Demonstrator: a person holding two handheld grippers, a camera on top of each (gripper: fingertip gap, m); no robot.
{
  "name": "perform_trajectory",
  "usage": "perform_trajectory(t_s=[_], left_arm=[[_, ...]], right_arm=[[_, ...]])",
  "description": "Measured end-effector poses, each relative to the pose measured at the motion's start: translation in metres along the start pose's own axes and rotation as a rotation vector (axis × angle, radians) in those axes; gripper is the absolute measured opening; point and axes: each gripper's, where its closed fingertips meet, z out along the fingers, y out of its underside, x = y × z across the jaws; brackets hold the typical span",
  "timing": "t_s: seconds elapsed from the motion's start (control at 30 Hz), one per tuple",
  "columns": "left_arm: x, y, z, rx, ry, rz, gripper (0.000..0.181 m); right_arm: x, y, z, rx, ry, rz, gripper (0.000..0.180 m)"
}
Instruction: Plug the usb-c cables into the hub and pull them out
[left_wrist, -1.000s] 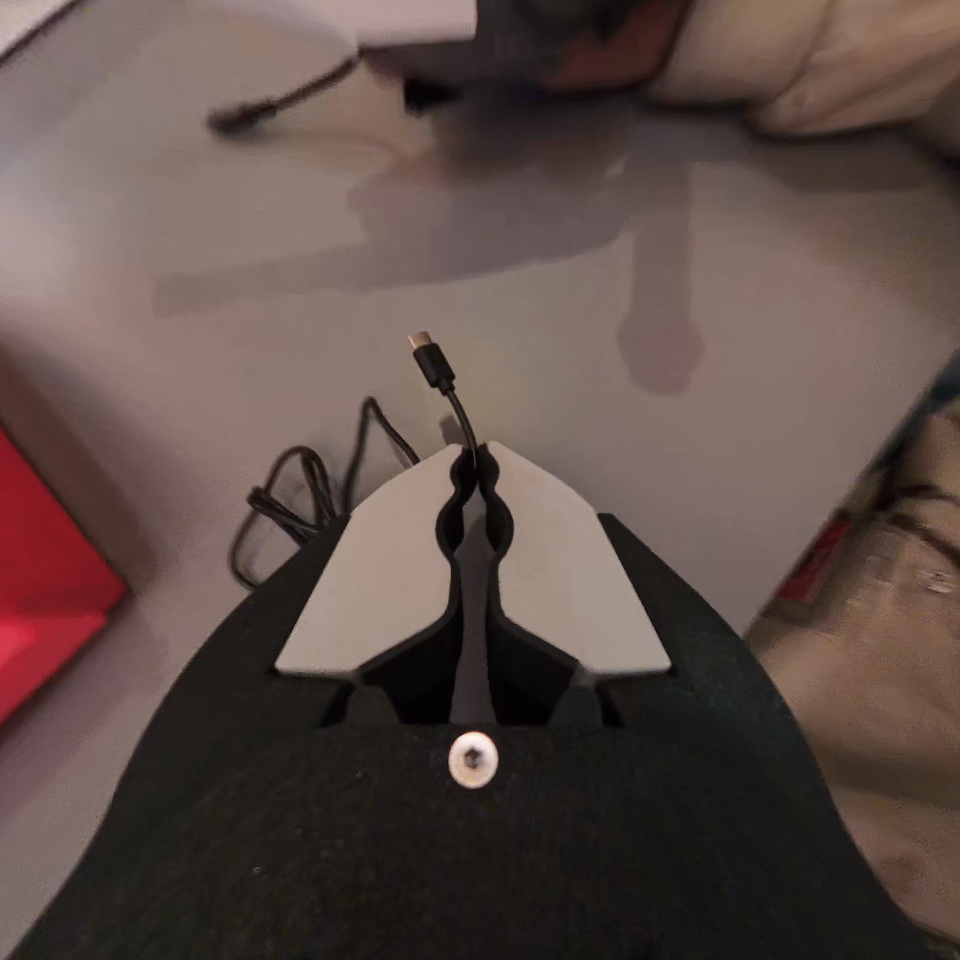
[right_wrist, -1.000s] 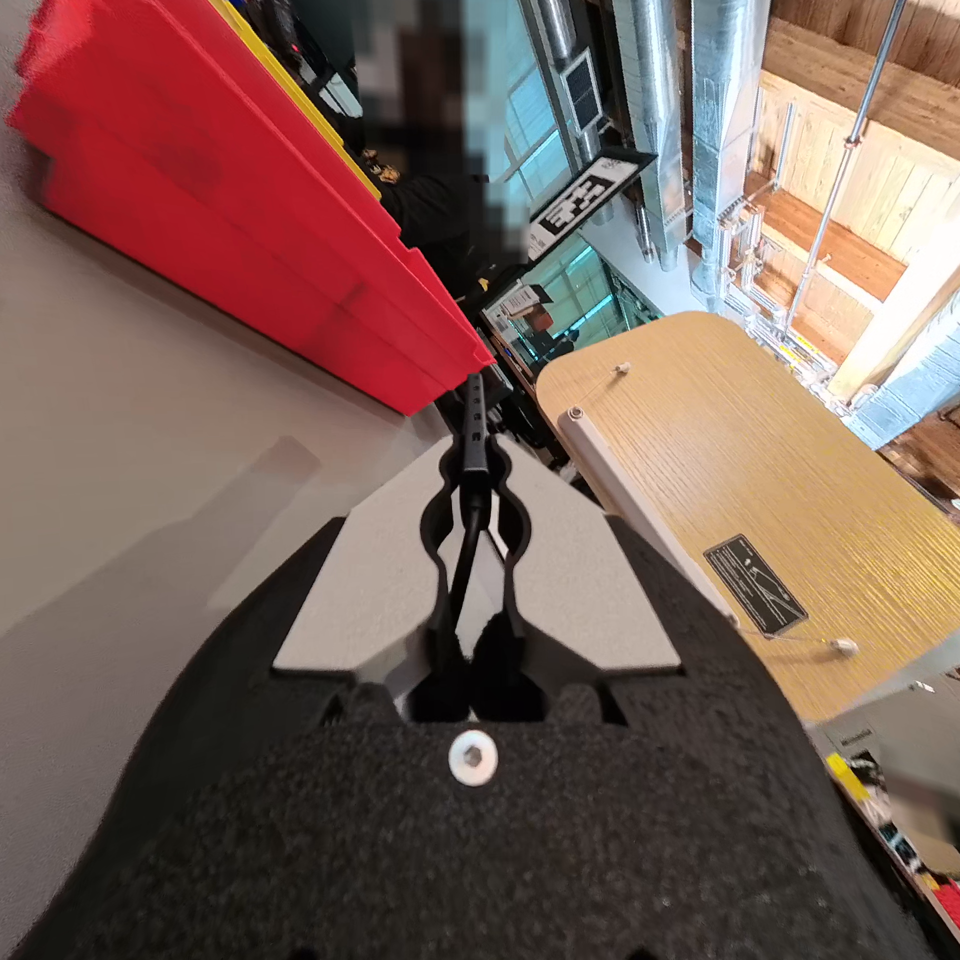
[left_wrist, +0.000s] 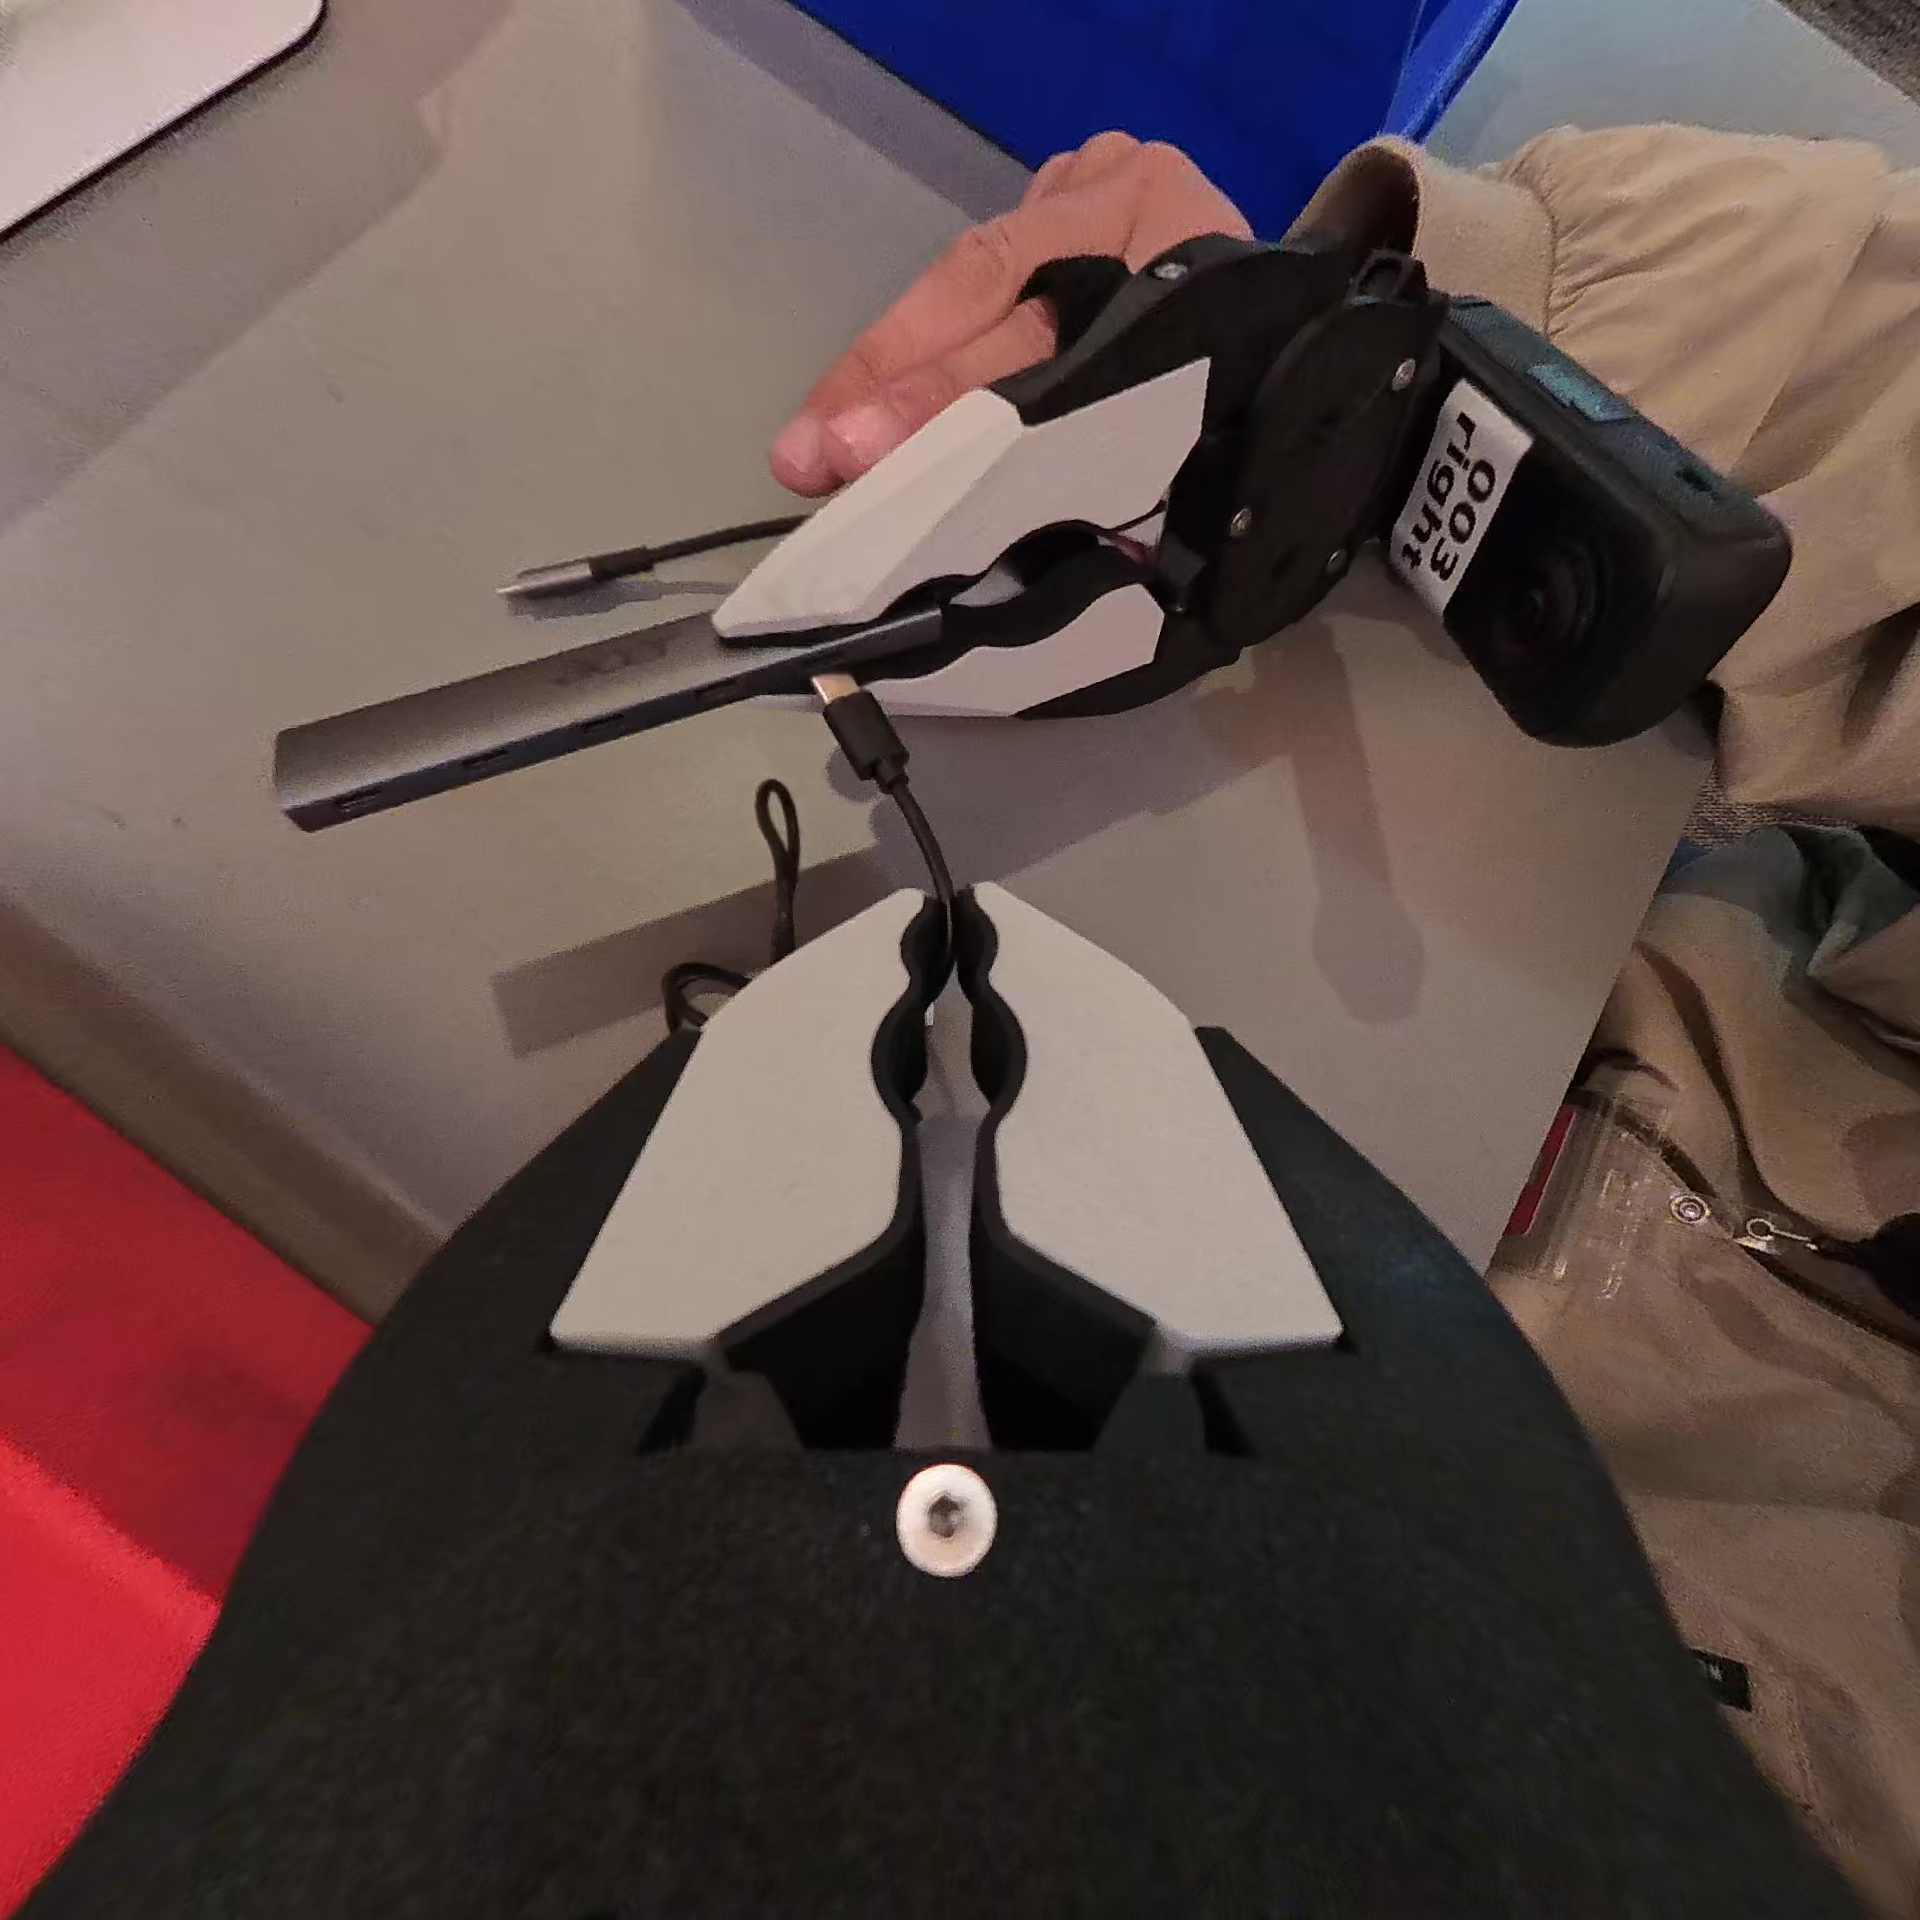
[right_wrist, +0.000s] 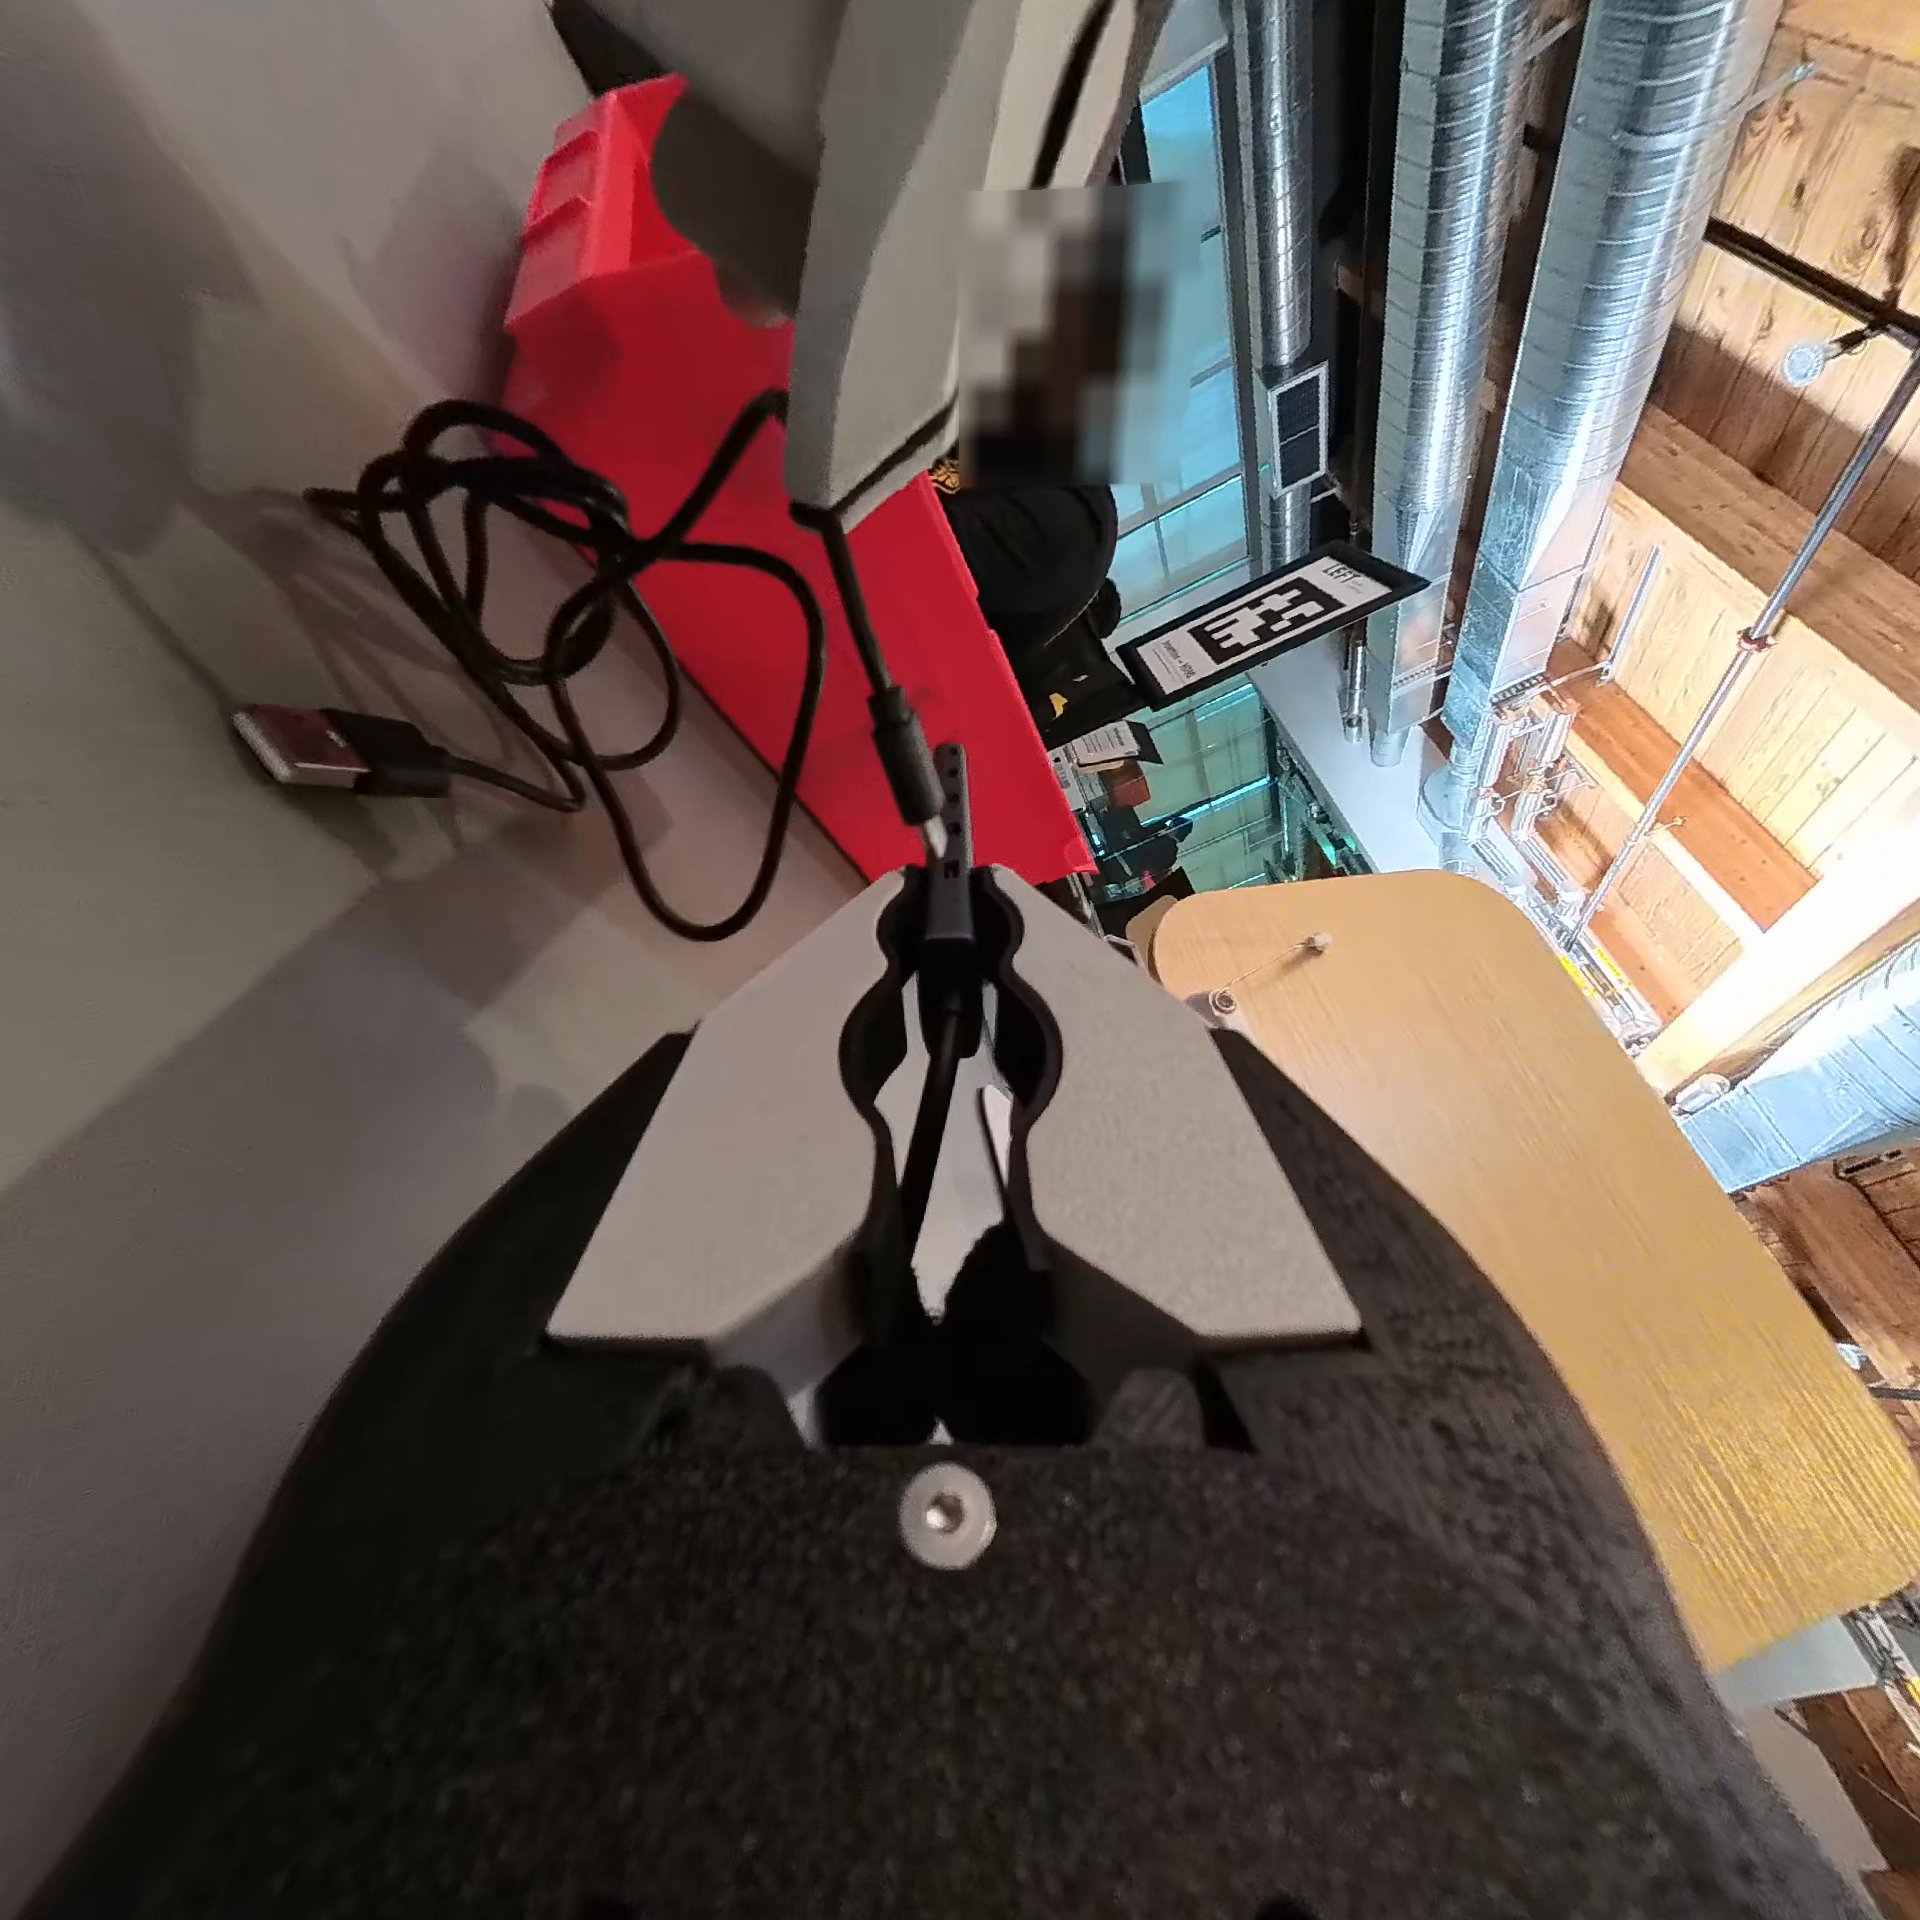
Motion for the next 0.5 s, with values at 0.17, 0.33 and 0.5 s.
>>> perform_trajectory(t_s=[0.17,0.33,0.5], left_arm=[[-0.0011,-0.0003,-0.0012,0.003,0.01,-0.012,0.002],[-0.0009,0.0,0.0009,0.016,0.038,-0.033,0.002],[-0.0044,0.0028,0.0046,0.021,0.05,-0.064,0.002]], right_arm=[[-0.0021,0.0,0.0007,-0.002,-0.007,-0.003,0.009],[-0.0036,-0.0017,0.0008,0.002,-0.009,-0.01,0.009],[-0.0059,-0.0016,0.0011,0.0,-0.013,-0.03,0.009]])
